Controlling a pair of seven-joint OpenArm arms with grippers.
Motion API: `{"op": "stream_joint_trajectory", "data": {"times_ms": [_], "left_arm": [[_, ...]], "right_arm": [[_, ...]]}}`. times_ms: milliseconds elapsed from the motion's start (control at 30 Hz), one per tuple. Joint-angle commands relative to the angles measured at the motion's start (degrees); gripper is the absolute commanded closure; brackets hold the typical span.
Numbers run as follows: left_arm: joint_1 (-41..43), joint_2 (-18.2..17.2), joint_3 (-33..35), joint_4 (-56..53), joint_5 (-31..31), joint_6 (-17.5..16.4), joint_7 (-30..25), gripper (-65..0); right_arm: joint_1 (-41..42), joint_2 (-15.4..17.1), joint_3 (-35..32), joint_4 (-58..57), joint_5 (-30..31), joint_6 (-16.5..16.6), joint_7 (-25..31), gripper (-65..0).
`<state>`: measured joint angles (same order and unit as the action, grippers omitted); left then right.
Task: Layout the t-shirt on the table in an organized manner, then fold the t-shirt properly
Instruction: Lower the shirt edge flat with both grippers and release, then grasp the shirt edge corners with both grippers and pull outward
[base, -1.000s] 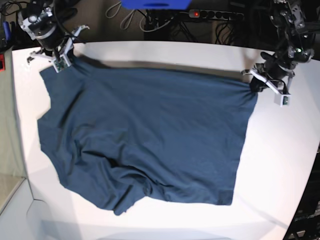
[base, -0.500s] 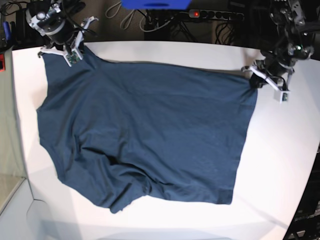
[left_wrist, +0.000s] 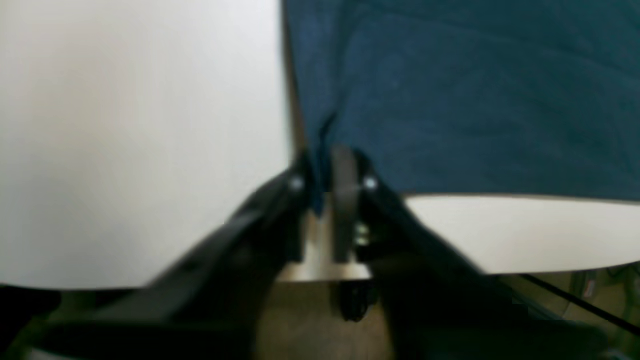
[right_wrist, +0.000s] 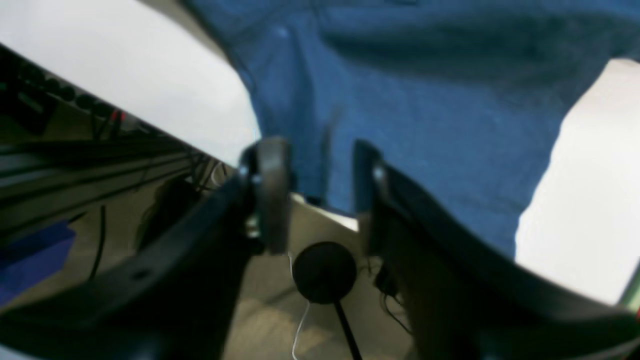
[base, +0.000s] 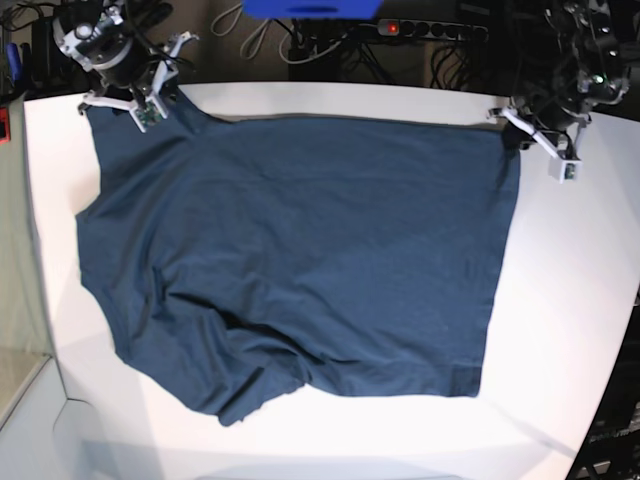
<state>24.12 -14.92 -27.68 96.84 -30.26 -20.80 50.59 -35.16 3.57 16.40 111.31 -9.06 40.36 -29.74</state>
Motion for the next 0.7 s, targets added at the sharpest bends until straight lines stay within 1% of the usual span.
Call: {"op": "stream_joint_trajectory", "data": {"times_ms": [0,100,167,233,333,400,467,500,600,633,667], "left_arm": [[0.19,-0.69,-0.49,1.14,-0.55,-0.08,-0.7,-15.0],[1.86,-0.69,-0.58,1.32,-0.64,-0.61,-0.96,-25.7],[2.03,-0.69,-0.76,1.49,-0.99,-4.21,-0.7,-29.8],[2.91,-0.69,-2.08,1.84,-1.08,-8.87,-0.7,-32.1],[3.62,0.1,-7.53,3.87,-1.08,-15.38,-0.7,-32.6],[3.44,1.42,-10.78,5.36,-1.08,-18.81,-0.7,-32.6],[1.86,2.57,-13.07,6.77,-1.17,-19.2,-0.7,-32.5],[0.45,3.36,-13.59,7.65,-1.17,-19.2,-0.7,-32.5],[-3.24,5.12,-12.8,8.88,-1.17,-19.2,-0.7,-32.0],[-4.82,5.91,-11.4,8.79,-0.99,-19.2,-0.61,-29.9],[-6.4,6.52,-9.81,8.61,-0.55,-19.2,0.09,-25.7]], "right_arm": [[-1.02,0.51,0.17,1.09,0.22,-0.36,0.68,-25.6],[-1.46,0.51,0.78,1.88,0.22,-0.36,0.33,-29.5],[-1.55,0.34,1.93,2.58,0.22,-0.36,0.33,-31.4],[-1.72,0.16,4.3,3.02,0.22,-0.36,0.33,-31.9],[-0.93,0.16,8.26,3.02,0.22,-0.36,0.33,-31.6],[1.35,0.34,10.54,2.76,0.22,-0.36,0.33,-31.0],[3.99,0.43,12.39,2.23,0.22,-0.36,0.33,-27.7],[5.4,0.25,13.09,2.06,0.22,-0.36,0.33,-24.6],[9.35,0.25,13.79,0.65,0.22,-0.36,0.24,-11.7],[10.5,0.25,13.79,-0.14,0.22,-0.36,0.24,-6.6],[11.38,0.25,13.79,-1.02,0.22,-0.36,0.24,-2.2]]}}
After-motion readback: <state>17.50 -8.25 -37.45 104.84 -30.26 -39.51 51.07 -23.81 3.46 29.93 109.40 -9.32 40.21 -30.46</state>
